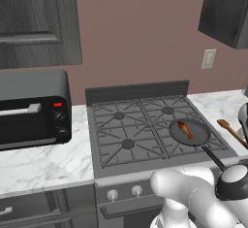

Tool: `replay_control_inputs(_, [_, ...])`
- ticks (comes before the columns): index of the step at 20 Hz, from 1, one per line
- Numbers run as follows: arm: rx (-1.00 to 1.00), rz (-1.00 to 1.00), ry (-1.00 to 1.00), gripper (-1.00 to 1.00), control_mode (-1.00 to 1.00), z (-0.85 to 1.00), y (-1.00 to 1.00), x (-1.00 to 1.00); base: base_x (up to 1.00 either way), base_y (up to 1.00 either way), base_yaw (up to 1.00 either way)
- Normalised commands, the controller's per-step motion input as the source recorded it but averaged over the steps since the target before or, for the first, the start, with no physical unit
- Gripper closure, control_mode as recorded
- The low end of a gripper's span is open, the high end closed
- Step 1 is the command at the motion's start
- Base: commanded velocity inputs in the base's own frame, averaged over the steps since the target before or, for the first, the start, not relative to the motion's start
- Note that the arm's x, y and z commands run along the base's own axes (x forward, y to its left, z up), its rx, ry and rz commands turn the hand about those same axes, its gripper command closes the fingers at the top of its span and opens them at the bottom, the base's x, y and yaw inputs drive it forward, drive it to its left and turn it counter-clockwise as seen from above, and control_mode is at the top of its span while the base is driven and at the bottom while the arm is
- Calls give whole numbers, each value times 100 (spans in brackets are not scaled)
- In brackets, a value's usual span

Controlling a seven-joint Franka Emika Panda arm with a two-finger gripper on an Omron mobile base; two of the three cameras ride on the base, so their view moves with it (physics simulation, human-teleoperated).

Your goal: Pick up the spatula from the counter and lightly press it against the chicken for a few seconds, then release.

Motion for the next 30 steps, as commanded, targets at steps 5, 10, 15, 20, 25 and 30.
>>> replay_control_inputs(5, [1, 0, 1, -100, -100, -17, -3, 16, 0, 0, 0])
replay_control_inputs(10, [1, 1, 1, -100, -100, -15, -6, 17, 0, 0, 0])
replay_control_inputs(15, [0, 0, 0, -100, -100, -9, -8, 7, 0, 0, 0])
replay_control_inputs(20, [0, 0, 0, -100, -100, -3, -12, 3, 0, 0, 0])
replay_control_inputs(25, [1, 0, 0, -100, -100, -5, -14, 10, 0, 0, 0])
replay_control_inputs(30, [2, 0, 1, -100, -100, -11, -6, 11, 0, 0, 0])
